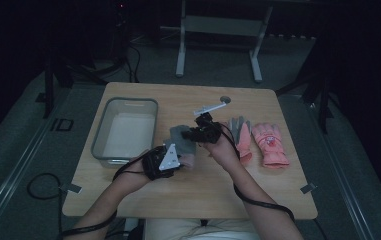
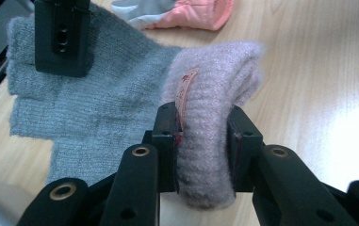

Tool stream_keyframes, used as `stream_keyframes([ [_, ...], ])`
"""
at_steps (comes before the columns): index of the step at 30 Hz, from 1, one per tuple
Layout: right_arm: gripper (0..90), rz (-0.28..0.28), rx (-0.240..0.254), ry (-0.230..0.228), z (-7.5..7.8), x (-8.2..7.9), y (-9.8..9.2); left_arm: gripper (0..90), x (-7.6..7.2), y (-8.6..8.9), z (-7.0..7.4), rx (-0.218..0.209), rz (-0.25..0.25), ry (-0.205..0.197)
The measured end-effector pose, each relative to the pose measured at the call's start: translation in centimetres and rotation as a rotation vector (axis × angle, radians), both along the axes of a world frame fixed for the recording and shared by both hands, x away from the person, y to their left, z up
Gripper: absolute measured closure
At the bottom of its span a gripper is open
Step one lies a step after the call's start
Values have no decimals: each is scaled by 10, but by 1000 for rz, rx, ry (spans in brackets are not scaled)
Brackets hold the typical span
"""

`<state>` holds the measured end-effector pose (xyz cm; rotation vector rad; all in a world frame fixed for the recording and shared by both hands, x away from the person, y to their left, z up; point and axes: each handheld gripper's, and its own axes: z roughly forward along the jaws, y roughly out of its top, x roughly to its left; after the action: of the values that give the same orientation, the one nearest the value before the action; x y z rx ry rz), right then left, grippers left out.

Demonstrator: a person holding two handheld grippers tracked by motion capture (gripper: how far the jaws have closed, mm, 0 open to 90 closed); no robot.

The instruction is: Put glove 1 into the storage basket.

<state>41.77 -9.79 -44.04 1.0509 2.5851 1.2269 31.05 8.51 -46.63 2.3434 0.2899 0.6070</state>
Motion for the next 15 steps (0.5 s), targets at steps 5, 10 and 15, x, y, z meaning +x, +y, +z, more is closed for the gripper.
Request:
stream_keyframes([
  [5, 733, 14, 2, -21, 13, 7, 17, 697, 5, 13, 13, 32, 12, -21],
  [10, 733, 21, 13, -28, 24, 16, 34, 697, 14, 31, 23, 42, 19, -28],
  [15, 733, 37, 15, -39, 32, 24, 55, 695, 20, 48, 31, 71, 24, -35],
])
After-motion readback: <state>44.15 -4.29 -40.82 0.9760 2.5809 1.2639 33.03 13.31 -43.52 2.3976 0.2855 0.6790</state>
